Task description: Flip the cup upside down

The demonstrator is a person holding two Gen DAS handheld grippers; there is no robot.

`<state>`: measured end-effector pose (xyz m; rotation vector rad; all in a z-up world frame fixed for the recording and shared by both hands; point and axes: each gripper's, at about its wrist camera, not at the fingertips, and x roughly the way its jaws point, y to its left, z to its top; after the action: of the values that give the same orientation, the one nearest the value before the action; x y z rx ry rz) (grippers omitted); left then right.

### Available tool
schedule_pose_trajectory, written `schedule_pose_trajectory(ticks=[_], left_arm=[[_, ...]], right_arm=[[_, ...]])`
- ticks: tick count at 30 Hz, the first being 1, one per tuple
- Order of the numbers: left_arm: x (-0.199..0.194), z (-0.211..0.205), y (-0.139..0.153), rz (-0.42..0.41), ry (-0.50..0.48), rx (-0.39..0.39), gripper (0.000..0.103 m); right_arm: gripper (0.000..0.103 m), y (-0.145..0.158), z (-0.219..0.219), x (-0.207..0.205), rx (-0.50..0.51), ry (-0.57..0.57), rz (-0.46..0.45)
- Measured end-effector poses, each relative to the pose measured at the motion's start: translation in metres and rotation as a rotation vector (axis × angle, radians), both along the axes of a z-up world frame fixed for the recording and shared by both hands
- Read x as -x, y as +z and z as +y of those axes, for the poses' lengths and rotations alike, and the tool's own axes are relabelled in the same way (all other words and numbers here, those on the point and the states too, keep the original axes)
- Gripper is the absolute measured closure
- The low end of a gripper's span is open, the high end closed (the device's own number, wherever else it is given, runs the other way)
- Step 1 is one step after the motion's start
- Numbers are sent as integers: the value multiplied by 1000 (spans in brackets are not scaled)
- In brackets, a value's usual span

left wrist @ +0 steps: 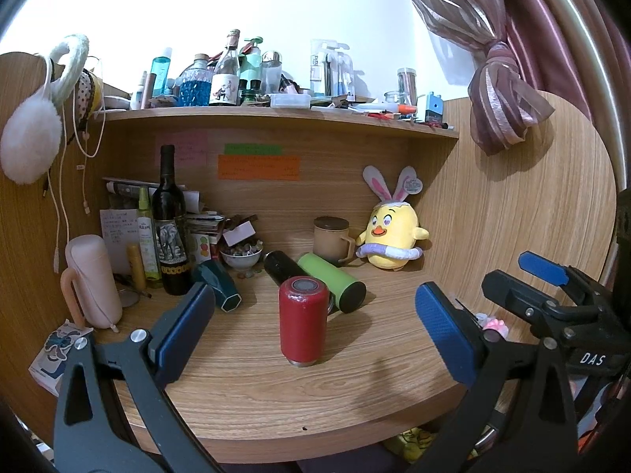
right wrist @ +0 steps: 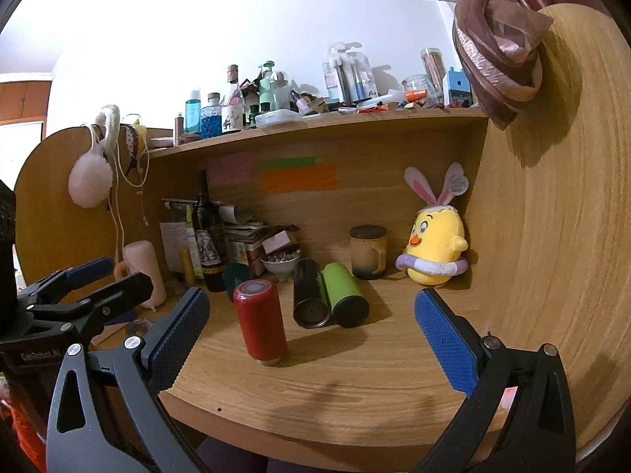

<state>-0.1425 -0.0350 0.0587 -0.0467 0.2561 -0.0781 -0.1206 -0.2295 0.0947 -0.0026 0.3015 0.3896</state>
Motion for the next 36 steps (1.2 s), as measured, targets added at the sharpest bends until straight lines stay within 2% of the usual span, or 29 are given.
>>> schedule_pose_trajectory(ticks=[11,36], left_arm=[[0,1,0,1,2,0,0],[-1,-5,-2,22,-5,18,0]], right_arm=[[0,2,-1,0,13,-25,-13],[0,3,1,1,9,-7,-4]])
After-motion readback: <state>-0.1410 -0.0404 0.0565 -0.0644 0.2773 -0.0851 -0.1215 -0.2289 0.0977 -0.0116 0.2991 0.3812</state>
